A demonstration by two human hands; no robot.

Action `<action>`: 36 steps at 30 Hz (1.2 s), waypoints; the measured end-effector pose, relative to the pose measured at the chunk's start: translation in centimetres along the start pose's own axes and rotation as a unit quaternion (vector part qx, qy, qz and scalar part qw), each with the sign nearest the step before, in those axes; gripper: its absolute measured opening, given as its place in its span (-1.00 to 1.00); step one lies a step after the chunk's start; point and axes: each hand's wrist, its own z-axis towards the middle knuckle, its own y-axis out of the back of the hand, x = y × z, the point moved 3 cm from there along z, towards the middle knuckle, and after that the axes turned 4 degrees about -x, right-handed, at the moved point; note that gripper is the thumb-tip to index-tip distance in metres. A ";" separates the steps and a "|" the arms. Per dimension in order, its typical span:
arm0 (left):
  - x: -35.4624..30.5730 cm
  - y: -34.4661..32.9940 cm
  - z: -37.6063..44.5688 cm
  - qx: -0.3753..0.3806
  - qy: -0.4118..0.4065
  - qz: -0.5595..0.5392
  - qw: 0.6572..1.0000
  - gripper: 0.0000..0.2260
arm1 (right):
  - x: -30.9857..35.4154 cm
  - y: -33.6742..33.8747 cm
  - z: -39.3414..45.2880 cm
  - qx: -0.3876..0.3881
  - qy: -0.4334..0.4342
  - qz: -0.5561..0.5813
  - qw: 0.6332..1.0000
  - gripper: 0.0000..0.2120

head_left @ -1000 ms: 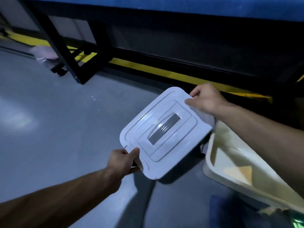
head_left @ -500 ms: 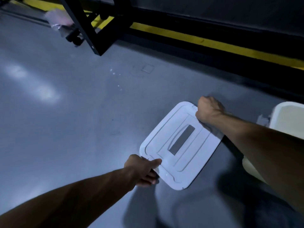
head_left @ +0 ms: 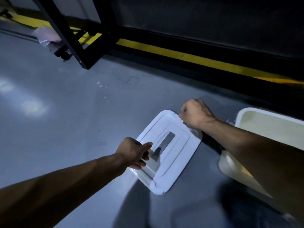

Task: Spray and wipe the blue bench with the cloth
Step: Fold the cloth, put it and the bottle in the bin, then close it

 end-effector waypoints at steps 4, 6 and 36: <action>-7.2 -2.0 -1.6 -0.019 -0.151 -0.037 0.988 -0.70 | -1.1 5.3 -2.6 -0.039 0.034 0.048 0.997 -0.86; -10.4 -3.8 -3.1 -0.012 -0.211 -0.050 0.976 -0.70 | -2.4 8.1 -4.1 -0.068 0.040 0.068 0.995 -0.88; -18.7 -39.0 -23.0 0.224 -0.466 0.246 0.820 -0.63 | -36.4 12.0 -35.7 0.137 -0.274 0.062 0.950 -0.40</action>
